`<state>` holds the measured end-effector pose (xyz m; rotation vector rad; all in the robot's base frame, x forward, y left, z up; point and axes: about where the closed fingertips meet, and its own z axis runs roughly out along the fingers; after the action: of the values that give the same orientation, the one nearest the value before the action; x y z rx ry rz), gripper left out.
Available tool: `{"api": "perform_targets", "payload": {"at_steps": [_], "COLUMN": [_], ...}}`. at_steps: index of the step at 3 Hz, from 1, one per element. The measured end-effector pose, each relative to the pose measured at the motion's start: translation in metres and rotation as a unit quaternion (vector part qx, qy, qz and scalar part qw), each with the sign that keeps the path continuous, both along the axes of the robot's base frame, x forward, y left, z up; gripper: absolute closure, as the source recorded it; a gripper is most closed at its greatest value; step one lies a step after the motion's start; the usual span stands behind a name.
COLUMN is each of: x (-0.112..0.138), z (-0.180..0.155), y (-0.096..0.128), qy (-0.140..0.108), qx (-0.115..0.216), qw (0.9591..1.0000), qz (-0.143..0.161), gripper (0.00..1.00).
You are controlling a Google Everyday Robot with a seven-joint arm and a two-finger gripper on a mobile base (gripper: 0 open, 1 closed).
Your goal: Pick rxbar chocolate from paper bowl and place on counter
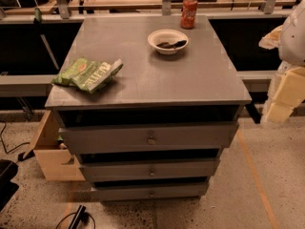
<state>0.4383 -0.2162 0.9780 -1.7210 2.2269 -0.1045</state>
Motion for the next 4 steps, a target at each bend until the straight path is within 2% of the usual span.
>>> {"api": "perform_targets", "payload": {"at_steps": [1,2,3,4], "x": [0.000,0.021,0.082,0.150], "z": [0.000,0.014,0.052,0.083], "y": [0.000,0.006,0.021,0.035], "qy": [0.000,-0.028,-0.089,-0.130], "qx": [0.000,0.048,0.162,0.286], "qw": [1.0000,0.9985,0.9827,0.9490], "qz": [0.000,-0.003,-0.011,-0.031], "gripper": [0.00,0.00,0.00,0.00]}}
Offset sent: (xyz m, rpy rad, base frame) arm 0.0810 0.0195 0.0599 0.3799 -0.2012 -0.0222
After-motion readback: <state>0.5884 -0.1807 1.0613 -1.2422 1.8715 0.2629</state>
